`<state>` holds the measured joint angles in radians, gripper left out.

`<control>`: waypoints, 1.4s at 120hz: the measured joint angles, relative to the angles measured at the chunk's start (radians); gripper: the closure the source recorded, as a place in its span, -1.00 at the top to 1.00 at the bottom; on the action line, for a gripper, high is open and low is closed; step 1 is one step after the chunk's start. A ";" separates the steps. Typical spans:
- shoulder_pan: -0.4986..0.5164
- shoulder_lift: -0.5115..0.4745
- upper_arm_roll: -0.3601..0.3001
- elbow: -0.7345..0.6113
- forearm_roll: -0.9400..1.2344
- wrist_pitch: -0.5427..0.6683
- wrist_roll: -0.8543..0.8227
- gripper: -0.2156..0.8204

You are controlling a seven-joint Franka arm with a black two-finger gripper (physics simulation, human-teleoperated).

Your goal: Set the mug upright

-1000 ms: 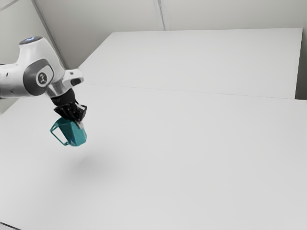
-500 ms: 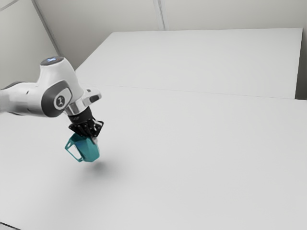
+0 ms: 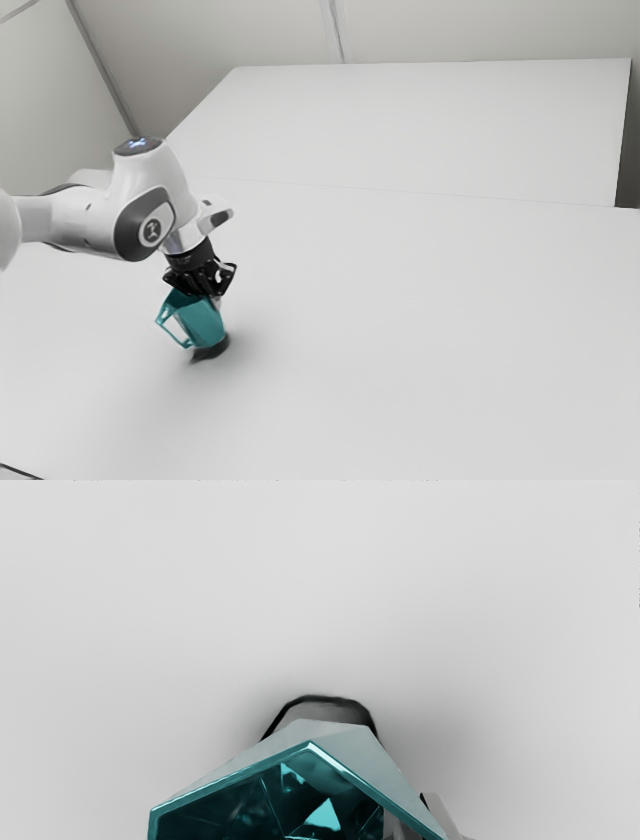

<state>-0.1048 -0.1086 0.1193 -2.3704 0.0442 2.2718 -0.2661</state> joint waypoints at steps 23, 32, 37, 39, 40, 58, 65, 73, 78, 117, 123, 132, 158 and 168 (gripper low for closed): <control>-0.011 0.005 -0.003 0.001 -0.005 0.025 -0.027 -0.43; -0.016 -0.003 -0.005 0.005 -0.006 0.030 -0.036 -0.32; -0.016 -0.011 -0.012 0.008 -0.007 0.032 -0.040 -0.26; -0.017 -0.015 -0.015 0.009 -0.007 0.033 -0.042 -0.24; -0.017 -0.017 -0.017 0.010 -0.007 0.033 -0.042 -0.23; -0.020 -0.048 -0.040 0.059 -0.011 0.025 -0.053 -0.05; -0.021 -0.050 -0.043 0.119 -0.013 -0.009 -0.056 0.10; -0.020 -0.046 -0.045 0.183 -0.015 -0.063 -0.058 0.22; -0.020 -0.041 -0.045 0.225 -0.015 -0.102 -0.059 0.28; -0.008 0.065 -0.039 0.525 -0.018 -0.378 0.015 0.49; -0.005 0.084 -0.037 0.575 -0.018 -0.418 0.029 0.50; -0.001 0.102 -0.033 0.633 -0.018 -0.465 0.051 0.52; 0.011 0.131 -0.026 0.792 -0.018 -0.595 0.108 0.54; 0.015 0.134 -0.026 0.821 -0.019 -0.635 0.125 0.54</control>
<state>-0.0902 0.0253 0.0935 -1.5498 0.0254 1.6363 -0.1412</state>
